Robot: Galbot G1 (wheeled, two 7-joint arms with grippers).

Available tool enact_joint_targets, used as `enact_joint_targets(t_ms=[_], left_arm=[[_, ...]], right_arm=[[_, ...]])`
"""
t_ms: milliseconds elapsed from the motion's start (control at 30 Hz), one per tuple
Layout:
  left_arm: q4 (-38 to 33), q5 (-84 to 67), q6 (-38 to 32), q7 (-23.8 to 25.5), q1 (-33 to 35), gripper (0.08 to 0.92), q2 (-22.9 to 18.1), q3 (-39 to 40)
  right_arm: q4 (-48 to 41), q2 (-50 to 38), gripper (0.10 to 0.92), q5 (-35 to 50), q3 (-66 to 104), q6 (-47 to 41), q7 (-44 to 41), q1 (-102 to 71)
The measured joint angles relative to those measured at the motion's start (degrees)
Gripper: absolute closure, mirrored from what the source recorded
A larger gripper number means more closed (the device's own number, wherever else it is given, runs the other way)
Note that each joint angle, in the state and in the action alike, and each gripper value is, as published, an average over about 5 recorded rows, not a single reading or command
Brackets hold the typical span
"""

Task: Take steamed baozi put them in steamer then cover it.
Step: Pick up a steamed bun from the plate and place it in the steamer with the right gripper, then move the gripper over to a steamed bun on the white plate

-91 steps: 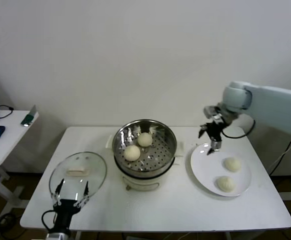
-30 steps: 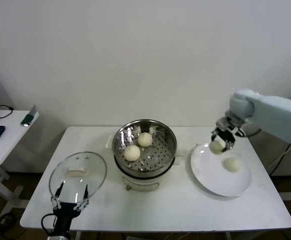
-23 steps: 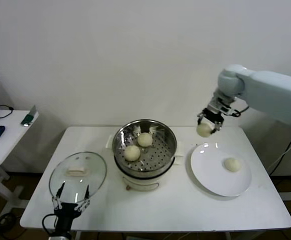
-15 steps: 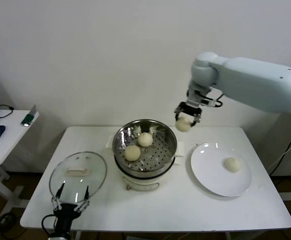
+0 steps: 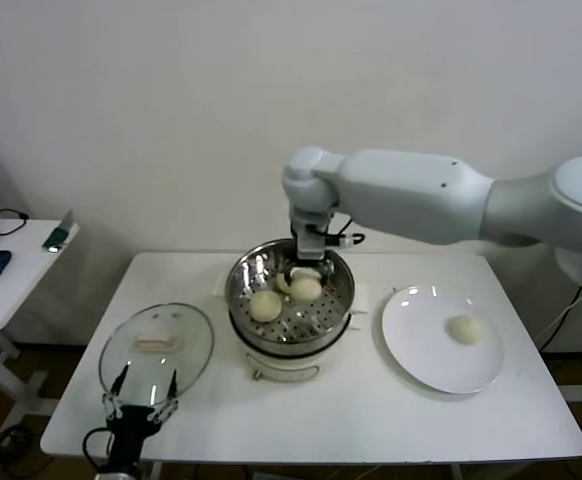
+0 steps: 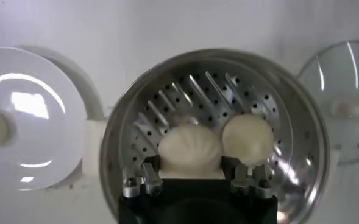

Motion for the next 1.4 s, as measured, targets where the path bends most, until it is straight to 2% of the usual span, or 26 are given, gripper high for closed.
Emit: enact_joint_targets(t_ms=[367, 633, 900, 1167, 1400], left_arm=[[0.46, -0.24, -0.16, -0.01, -0.24, 0.177, 0.13, -0.07], [0.46, -0.24, -0.08, -0.01, -0.35, 0.177, 0.17, 0.08], [0.34, -0.19, 0.00, -0.02, -0.30, 0.177, 0.25, 0.13], [-0.12, 0.04, 0.07, -0.02, -0.18, 0.177, 0.59, 0.21], [-0.55, 0.38, 0.16, -0.02, -0.25, 0.177, 0.79, 0.76]], right_arm=[[0.95, 1.97, 0.350, -2.49, -0.32, 0.47, -0.01, -4.19], [0.86, 2.18, 0.215, -3.89, 0.25, 0.59, -0.18, -5.21], [0.17, 1.29, 0.203, -3.47, 1.65, 0.33, -0.19, -4.34], [-0.48, -3.45, 0.203, 3.37, -0.39, -4.02, 1.41, 1.36], [0.57, -11.74, 0.203, 13.78, -5.83, -15.79, 6.09, 6.48]])
